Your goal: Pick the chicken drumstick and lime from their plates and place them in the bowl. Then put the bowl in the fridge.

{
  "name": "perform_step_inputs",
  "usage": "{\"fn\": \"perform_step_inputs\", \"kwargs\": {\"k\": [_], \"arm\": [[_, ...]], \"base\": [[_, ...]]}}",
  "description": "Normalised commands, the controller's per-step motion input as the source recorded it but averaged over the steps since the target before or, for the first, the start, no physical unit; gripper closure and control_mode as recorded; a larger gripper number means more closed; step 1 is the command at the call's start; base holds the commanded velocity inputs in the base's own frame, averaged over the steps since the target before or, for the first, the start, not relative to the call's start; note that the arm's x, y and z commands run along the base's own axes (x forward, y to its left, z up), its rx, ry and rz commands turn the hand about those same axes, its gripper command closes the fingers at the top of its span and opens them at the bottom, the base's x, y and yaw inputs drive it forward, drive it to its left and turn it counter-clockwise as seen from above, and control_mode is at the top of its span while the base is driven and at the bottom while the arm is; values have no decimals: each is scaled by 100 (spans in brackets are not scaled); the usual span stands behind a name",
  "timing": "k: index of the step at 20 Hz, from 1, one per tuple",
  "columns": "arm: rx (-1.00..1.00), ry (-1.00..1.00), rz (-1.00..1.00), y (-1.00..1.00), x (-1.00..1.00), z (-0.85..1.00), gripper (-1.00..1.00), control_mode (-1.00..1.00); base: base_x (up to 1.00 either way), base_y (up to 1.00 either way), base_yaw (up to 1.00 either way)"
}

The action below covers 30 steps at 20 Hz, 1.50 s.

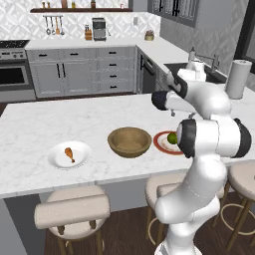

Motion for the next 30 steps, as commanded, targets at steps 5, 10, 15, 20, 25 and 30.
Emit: {"fn": "perform_step_inputs", "kwargs": {"k": [5,10,15,20,25,30], "arm": [[-4,0,-10,-7,47,-92,-100,-100],[-1,0,-1,-1,4,-70,-100,-100],[-4,-5,1,0,7,-40,-100,-100],[-6,-9,8,0,11,-32,-100,-100],[-7,-9,7,-5,22,-30,-100,-100],[-6,-3,6,0,3,-30,-100,-100]], "base": [[0,0,0],[0,0,0],[0,0,0],[0,0,0],[0,0,0],[0,0,0]]}}
